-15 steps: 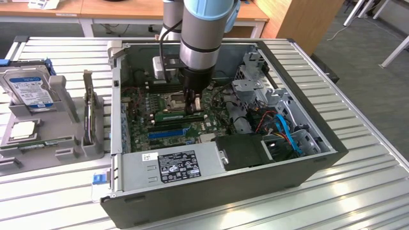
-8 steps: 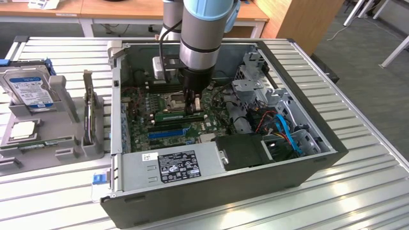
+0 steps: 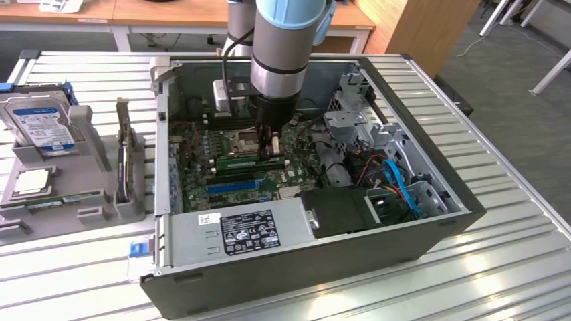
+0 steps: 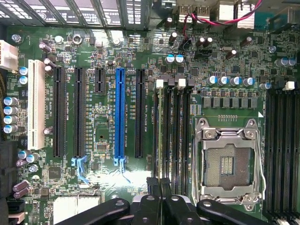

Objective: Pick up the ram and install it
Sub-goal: 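Insert the ram into the slot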

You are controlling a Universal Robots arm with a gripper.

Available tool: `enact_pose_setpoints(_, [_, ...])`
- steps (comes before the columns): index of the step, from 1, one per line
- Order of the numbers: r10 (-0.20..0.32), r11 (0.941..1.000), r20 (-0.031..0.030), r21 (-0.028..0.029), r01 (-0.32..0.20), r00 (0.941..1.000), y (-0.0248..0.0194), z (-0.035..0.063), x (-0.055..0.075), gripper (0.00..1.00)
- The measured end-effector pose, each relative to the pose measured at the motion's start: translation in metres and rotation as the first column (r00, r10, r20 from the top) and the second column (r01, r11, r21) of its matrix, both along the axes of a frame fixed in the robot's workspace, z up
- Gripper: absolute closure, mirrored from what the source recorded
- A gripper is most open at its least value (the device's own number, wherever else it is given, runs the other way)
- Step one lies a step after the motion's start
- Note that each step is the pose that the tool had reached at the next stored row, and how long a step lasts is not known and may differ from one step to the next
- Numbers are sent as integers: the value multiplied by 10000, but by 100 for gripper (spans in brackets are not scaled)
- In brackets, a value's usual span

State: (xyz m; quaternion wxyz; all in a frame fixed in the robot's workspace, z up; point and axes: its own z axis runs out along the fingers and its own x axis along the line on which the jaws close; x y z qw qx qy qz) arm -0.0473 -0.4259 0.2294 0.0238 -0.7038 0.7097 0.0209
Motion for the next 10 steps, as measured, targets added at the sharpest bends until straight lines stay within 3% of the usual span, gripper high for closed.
enact_pose_setpoints(10, [1, 10000, 1, 1, -1, 10000, 0, -20, 0, 89])
